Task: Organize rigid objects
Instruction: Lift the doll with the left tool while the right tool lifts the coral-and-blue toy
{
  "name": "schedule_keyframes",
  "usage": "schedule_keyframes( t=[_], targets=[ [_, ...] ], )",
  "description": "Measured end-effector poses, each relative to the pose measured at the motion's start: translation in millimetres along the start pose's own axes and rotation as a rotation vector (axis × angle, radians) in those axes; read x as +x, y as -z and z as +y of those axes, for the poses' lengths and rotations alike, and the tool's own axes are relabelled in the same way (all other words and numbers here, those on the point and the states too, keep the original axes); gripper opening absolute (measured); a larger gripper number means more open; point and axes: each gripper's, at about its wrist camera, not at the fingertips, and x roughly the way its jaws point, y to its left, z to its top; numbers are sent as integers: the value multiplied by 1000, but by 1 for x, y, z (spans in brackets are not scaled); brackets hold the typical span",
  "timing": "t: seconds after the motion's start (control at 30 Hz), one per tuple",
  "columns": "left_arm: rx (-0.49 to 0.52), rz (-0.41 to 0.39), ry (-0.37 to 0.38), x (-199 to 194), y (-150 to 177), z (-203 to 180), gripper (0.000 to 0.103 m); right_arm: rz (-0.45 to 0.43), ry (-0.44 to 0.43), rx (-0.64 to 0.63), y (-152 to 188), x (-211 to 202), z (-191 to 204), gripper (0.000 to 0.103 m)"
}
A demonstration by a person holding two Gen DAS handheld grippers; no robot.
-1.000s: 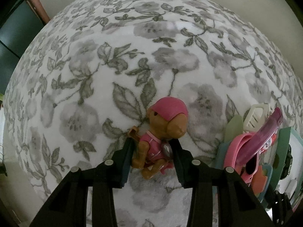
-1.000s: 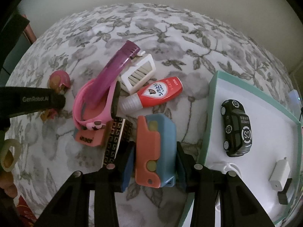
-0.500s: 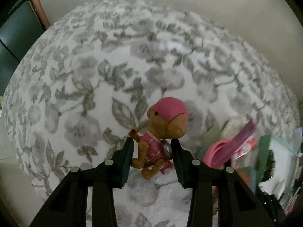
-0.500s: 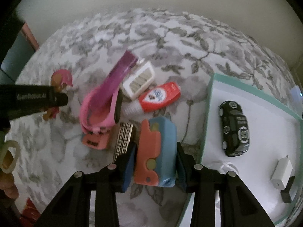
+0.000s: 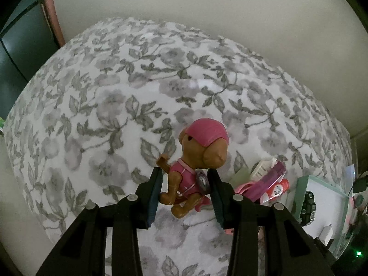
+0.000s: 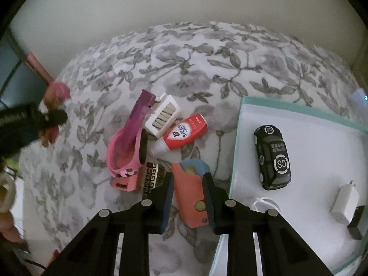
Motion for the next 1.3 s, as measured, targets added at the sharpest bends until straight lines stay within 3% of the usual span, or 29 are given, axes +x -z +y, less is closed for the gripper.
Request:
schedule_keyframes(
  t=[0.2, 0.5, 0.7, 0.97, 1.3],
  targets=[
    [-10, 23, 6, 6, 3, 1, 42, -20, -24, 0, -4, 0, -1, 29],
    [-26, 32, 29, 7, 3, 4, 42, 10, 23, -45, -3, 11, 1, 51],
    [-33, 34, 39, 7, 2, 5, 42, 30, 77, -122, 1, 16, 14, 51],
    [-44, 41, 55, 7, 2, 6, 42, 89, 8, -116, 6, 19, 19, 52],
    [-59, 52, 60, 9, 2, 8, 42, 144, 118, -191, 17, 35, 30, 47]
  ],
)
